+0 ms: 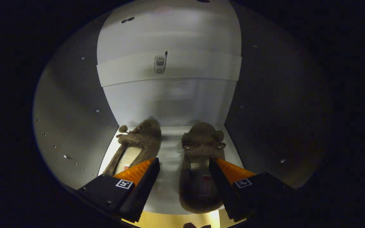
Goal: Open the shoe cabinet door, grab the shoes and put them into the shoe cabinet, then close the shoe cabinet door.
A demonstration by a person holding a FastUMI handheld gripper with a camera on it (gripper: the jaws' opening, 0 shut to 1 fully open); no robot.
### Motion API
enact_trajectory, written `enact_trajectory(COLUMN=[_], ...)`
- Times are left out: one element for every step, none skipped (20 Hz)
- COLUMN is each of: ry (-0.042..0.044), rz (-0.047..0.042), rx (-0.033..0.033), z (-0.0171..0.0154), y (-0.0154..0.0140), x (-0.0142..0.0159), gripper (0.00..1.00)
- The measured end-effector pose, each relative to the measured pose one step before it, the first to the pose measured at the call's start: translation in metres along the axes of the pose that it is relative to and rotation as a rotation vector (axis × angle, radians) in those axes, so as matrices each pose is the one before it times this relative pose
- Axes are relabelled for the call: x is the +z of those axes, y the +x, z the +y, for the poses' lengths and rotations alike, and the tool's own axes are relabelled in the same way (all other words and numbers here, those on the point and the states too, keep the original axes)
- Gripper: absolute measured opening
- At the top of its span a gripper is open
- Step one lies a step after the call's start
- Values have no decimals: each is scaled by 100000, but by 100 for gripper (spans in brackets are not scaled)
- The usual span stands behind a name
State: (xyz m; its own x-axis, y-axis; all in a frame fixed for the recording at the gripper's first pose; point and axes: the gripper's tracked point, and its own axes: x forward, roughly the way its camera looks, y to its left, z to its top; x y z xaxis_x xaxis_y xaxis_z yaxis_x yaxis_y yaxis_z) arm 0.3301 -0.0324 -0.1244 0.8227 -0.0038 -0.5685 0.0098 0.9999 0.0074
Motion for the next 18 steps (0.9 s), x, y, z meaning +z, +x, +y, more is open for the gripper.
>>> enact_trajectory(ry=[-210, 37, 483, 627, 363, 78, 87, 8, 566, 203, 569, 465, 444, 1020, 496, 187, -350, -909], rz=[-3968, -3831, -3558, -3651, -4122, -4227, -4083, -3847, -3817, -3169, -2848, -2314, -1756, -1731, -1080, -1070, -1330, -754], rx=[-640, -126, 515, 661, 752, 637, 400, 1070, 783, 1652, 1443, 1883, 1771, 1418, 2288, 552, 1041, 162], z=[-81, 110, 255, 387, 477, 372, 453, 490, 446, 415, 516, 485, 77, 60, 304, -316, -104, -299], y=[-906, -1138, -1327, -1587, -1714, -1795, -2117, -2021, -2161, -2108, -2124, -2151, -2005, -2007, -1888, -1782, -1829, -1842], x=[725, 696, 731, 733, 778, 729, 739, 615, 769, 707, 569, 657, 762, 794, 591, 443, 552, 418], gripper=[99, 99, 99, 99, 99, 99, 99, 99, 99, 99, 99, 99, 99, 99, 99, 98, 99, 99])
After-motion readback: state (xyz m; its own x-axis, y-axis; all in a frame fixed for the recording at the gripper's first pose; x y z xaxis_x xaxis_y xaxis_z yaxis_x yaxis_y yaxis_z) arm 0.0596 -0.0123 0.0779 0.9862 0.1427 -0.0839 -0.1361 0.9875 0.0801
